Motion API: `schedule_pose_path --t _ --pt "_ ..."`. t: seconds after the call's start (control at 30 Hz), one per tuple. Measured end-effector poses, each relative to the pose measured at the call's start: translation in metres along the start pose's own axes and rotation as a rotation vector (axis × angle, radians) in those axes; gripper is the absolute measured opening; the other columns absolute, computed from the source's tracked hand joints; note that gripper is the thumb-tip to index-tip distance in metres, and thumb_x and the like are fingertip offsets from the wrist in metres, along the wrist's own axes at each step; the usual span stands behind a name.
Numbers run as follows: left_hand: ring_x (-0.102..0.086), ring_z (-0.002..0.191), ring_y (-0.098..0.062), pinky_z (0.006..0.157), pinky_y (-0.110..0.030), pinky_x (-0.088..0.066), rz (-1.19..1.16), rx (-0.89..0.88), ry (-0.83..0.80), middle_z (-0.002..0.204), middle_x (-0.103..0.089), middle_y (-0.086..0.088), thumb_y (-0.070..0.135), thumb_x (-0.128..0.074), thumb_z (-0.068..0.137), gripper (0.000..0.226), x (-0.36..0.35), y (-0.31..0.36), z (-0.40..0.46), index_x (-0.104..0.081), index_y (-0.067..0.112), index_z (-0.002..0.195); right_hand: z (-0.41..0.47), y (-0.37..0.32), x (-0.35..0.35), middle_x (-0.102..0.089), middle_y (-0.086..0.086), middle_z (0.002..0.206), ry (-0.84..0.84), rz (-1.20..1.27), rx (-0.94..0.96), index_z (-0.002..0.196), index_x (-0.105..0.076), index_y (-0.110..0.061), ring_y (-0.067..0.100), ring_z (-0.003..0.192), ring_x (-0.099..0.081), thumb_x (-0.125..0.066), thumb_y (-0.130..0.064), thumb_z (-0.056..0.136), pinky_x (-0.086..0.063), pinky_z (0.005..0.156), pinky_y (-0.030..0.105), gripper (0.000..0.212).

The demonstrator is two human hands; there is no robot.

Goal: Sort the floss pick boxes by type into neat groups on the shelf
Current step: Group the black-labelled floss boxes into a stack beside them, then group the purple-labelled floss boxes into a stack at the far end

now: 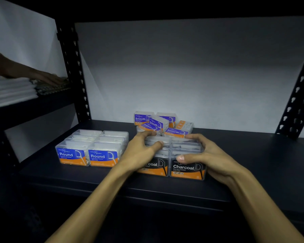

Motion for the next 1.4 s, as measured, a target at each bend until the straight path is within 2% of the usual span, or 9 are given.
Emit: schedule_pose_path --t 0.4,0.5,0.57,0.63,0.73,0.9,1.07,1.23,1.4 --pt "-0.053 0.119 -0.017 0.092 -0.022 -0.035 0.205 -0.105 -0.004 0.131 -0.054 0.002 0.038 -0.061 0.091 0.038 -0.001 0.015 -0.001 -0.057 0.023 0.125 0.001 -0.006 0.003 -0.072 0.005 0.117 -0.044 -0.172 0.013 0.122 -0.058 -0.021 0.019 0.098 -0.075 -0.094 -0.017 0.051 -0.06 0.088 0.037 0.079" --pt "-0.052 0.123 -0.02 0.1 -0.031 -0.041 0.346 -0.119 -0.051 0.137 -0.053 0.001 0.048 -0.053 0.091 0.042 -0.001 0.014 0.001 -0.053 0.027 0.128 0.0 -0.008 0.004 -0.071 -0.001 0.117 -0.069 -0.243 0.013 0.123 -0.056 -0.028 0.012 0.098 -0.074 -0.092 -0.025 0.052 -0.059 0.083 0.029 0.079" --pt "-0.048 0.129 -0.022 0.106 -0.04 -0.041 0.444 -0.122 -0.078 0.144 -0.05 0.0 0.057 -0.048 0.09 0.052 0.002 0.015 0.003 -0.049 0.029 0.134 -0.001 -0.009 0.006 -0.068 -0.003 0.122 -0.082 -0.222 0.021 0.129 -0.055 -0.028 0.013 0.105 -0.072 -0.091 -0.032 0.059 -0.057 0.091 0.031 0.079" --pt "-0.044 0.134 -0.023 0.109 -0.042 -0.039 0.45 -0.152 -0.077 0.149 -0.047 0.001 0.066 -0.045 0.088 0.066 0.009 0.022 0.004 -0.045 0.027 0.142 0.001 -0.014 0.013 -0.064 -0.004 0.127 -0.038 -0.13 0.064 0.132 -0.055 -0.026 0.015 0.117 -0.064 -0.085 -0.049 0.07 -0.049 0.104 0.035 0.073" --pt "-0.051 0.129 -0.02 0.103 -0.034 -0.042 0.32 -0.193 -0.047 0.14 -0.057 0.0 0.067 -0.046 0.09 0.063 0.023 0.038 0.012 -0.054 0.023 0.136 0.012 -0.027 0.036 -0.068 -0.008 0.119 0.15 -0.068 0.141 0.118 -0.062 -0.027 0.009 0.117 -0.059 -0.069 -0.062 0.08 -0.041 0.102 0.034 0.052" --pt "-0.06 0.114 -0.024 0.094 -0.033 -0.047 0.367 -0.11 -0.116 0.129 -0.063 -0.007 0.036 -0.057 0.097 0.033 0.033 0.048 0.067 -0.06 0.019 0.125 0.048 -0.018 0.065 -0.072 0.007 0.111 0.306 -0.209 0.137 0.109 -0.07 -0.018 0.026 0.108 -0.066 -0.055 -0.02 0.101 -0.054 0.091 0.041 0.017" --pt "-0.058 0.116 -0.027 0.098 -0.036 -0.049 0.545 0.086 -0.262 0.134 -0.058 -0.012 0.03 -0.061 0.096 0.043 0.018 0.029 0.115 -0.054 0.007 0.132 0.084 0.004 0.049 -0.072 0.002 0.117 0.137 -0.458 0.185 0.119 -0.072 -0.015 0.002 0.098 -0.066 -0.055 -0.024 0.102 -0.049 0.076 0.007 0.026" --pt "-0.06 0.097 -0.022 0.089 -0.038 -0.051 0.623 0.148 -0.4 0.124 -0.066 -0.013 0.031 -0.076 0.084 0.038 -0.001 0.008 0.136 -0.055 0.013 0.11 0.098 0.014 0.049 -0.065 0.005 0.119 0.078 -0.57 0.174 0.14 -0.056 -0.014 0.007 0.093 -0.06 -0.068 -0.029 0.094 -0.044 0.075 0.009 0.05" --pt "-0.059 0.11 -0.022 0.096 -0.036 -0.052 0.594 0.114 -0.377 0.131 -0.06 -0.005 0.033 -0.091 0.066 0.088 -0.002 0.007 0.145 -0.043 0.011 0.136 0.104 0.017 0.053 -0.064 -0.002 0.111 0.014 -0.595 0.158 0.145 -0.05 -0.014 0.003 0.097 -0.059 -0.073 -0.027 0.089 -0.043 0.079 0.009 0.062"
Point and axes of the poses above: each hand's wrist, its own z-axis towards the middle knuckle, its own x-axis out of the back of the hand, y = z × x, the point moved 6 cm from there along z, towards the middle knuckle
